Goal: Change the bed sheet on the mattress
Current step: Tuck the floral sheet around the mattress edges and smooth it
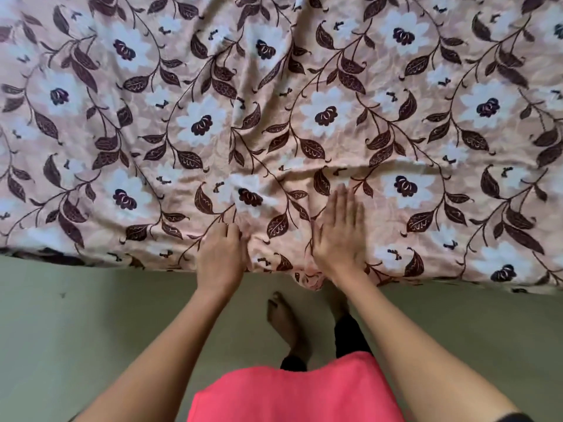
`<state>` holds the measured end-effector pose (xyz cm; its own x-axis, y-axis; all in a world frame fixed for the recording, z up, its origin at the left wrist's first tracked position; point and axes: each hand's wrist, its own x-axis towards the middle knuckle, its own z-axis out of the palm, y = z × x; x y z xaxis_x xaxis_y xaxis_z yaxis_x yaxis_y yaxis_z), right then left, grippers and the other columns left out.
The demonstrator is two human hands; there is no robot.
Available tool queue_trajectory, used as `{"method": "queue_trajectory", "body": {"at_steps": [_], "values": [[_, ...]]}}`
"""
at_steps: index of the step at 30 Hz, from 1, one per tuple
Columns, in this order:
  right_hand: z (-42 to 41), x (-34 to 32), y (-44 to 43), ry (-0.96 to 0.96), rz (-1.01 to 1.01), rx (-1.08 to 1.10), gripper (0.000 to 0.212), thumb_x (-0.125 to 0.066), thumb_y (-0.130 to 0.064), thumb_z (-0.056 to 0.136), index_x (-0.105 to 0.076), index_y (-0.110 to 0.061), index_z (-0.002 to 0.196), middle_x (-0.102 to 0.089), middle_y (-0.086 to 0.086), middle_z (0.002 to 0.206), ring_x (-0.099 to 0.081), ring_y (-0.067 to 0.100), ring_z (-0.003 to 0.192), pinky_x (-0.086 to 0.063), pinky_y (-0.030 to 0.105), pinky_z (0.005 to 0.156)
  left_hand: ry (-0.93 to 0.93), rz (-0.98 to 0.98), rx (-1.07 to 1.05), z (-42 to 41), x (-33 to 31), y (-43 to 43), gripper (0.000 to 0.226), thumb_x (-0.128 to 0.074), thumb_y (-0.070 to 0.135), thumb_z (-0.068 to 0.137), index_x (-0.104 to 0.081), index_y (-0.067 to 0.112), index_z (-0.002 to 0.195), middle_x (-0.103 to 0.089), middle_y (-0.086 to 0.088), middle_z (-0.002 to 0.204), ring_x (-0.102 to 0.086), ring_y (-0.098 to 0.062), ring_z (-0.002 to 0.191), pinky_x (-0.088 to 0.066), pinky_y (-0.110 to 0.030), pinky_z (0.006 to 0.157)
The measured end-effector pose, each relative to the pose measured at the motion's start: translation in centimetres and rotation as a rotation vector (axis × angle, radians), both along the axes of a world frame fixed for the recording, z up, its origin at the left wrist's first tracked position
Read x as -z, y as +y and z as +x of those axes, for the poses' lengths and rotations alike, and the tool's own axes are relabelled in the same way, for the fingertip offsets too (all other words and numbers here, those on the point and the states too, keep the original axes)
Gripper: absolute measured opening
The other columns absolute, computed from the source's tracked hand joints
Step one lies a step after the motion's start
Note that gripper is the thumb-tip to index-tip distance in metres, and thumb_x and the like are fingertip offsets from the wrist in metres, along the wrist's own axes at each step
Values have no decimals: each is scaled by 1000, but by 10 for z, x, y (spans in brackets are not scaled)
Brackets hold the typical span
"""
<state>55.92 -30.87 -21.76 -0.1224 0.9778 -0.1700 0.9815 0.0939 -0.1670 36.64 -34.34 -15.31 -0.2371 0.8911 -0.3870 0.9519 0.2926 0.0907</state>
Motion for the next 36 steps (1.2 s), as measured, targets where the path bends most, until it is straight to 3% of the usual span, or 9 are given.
{"method": "queue_trajectory", "body": {"at_steps": [4,8,14,18,21,25,30,33,36], "values": [[-48,-2,-11,67,-37,-210,72,-4,-52,96,13,-1,143,18,12,153,10,25,143,8,41,117,4,41,71,-8,2,2,22,-41,19,100,-53,2,105,-58,-17,106,-58,-35,87,-39,-40,61],[-37,-8,-10,105,23,-367,68,-5,-50,98,16,-5,144,9,9,154,7,21,143,7,39,117,124,13,-198,-60,-7,-6,18,-44,13,97,-52,-2,104,-55,-20,104,-55,-36,81,-31,-37,56],[33,-4,1,3,3,110,75,-10,-55,97,5,0,144,9,14,155,9,24,143,1,41,117,102,92,-388,-102,-5,-6,34,-35,27,99,-53,-2,101,-56,-26,107,-55,-40,91,-34,-40,67],[-25,-8,-13,31,-17,-6,74,-16,-51,97,8,2,143,11,17,153,3,30,143,-3,45,117,1,30,-259,-79,-2,-5,57,-31,60,92,-49,7,101,-50,-10,100,-52,-26,84,-41,-35,66],[-85,-10,-43,87,-41,-210,74,-14,-52,96,6,0,144,9,16,154,4,28,144,4,43,117,-15,82,-125,-61,4,-12,29,-44,35,97,-50,6,101,-52,-11,99,-53,-28,81,-33,-35,58],[-108,-17,-53,112,-58,-516,67,-15,-48,99,-6,-3,146,-5,14,156,-4,23,144,-1,41,117,4,119,-257,-66,0,-11,19,-48,18,95,-57,4,104,-58,-14,104,-57,-33,87,-31,-35,60],[-20,-22,-40,126,-12,-216,65,-35,-42,95,-18,-5,146,-15,14,154,-12,27,142,-5,42,116,-26,218,-401,-71,-2,-4,30,-38,28,100,-53,3,104,-56,-13,97,-47,-23,80,-32,-33,64],[33,-24,-42,68,-19,-262,65,-30,-50,96,-28,-5,142,-21,14,152,-17,26,142,-9,41,116,-43,249,-524,-79,2,13,37,-40,31,99,-44,-1,117,-52,-17,109,-52,-29,90,-38,-35,69],[31,-21,-48,118,35,-336,29,-46,-25,94,-45,-6,117,-35,18,145,-30,31,137,-15,41,115,-14,60,-608,-85,7,24,47,-48,36,96,-38,1,125,-47,-21,123,-52,-34,101,-40,-40,76]]}}
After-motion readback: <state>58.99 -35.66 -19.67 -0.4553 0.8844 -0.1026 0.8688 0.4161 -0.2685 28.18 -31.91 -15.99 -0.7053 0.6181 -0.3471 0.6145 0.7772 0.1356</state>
